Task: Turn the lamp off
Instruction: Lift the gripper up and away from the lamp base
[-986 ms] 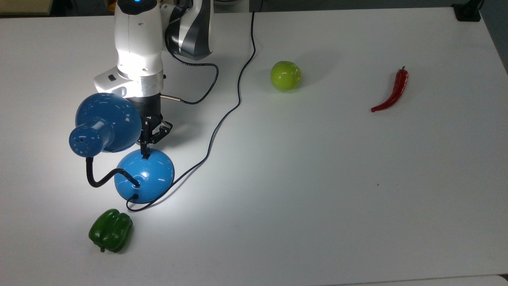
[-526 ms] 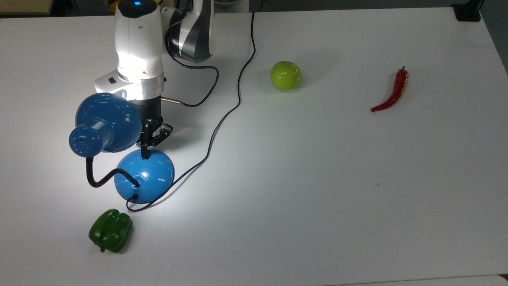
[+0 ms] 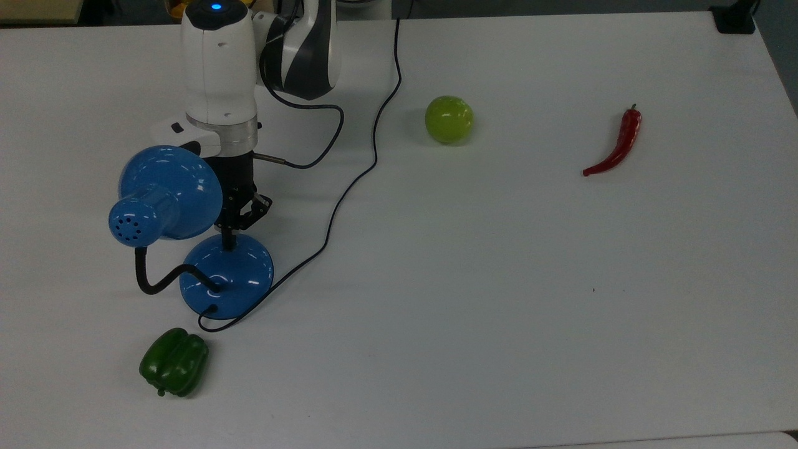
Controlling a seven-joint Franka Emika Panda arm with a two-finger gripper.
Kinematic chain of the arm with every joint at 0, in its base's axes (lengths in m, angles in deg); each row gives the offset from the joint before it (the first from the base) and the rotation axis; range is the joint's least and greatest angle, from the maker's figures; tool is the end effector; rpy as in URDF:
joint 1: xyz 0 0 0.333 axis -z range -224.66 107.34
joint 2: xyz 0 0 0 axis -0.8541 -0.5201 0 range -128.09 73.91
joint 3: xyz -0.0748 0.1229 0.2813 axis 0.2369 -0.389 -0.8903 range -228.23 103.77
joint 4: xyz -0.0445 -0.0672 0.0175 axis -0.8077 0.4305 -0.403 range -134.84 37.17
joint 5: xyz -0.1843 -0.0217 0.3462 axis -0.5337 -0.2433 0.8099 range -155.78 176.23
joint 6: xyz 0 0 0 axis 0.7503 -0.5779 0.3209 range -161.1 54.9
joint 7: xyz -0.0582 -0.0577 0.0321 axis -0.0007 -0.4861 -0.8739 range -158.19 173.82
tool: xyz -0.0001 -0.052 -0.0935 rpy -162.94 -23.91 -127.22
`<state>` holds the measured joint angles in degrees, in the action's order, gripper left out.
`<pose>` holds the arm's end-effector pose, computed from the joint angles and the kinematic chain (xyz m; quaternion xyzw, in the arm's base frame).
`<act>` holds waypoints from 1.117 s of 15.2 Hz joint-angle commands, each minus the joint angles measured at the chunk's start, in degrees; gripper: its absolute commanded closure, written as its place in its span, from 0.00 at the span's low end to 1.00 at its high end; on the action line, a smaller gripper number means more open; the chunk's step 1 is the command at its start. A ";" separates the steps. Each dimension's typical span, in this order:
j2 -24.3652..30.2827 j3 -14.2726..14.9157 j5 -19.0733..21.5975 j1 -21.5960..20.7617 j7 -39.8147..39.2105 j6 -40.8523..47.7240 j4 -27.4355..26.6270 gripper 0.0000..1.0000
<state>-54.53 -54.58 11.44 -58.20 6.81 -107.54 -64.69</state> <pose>0.6774 -0.0880 0.3219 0.9677 -0.0543 0.2427 0.0417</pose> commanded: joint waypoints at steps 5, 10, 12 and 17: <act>2.29 0.35 0.19 -0.02 0.12 -0.02 -4.00 1.00; 7.21 0.35 -0.34 -0.28 -0.06 10.06 -5.41 1.00; 9.41 0.35 -1.21 -0.37 -0.06 15.17 -5.32 1.00; 14.77 0.26 -4.03 -1.51 -0.23 29.75 -5.24 0.99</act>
<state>-45.23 -54.60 8.97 -58.52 6.78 -85.63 -67.46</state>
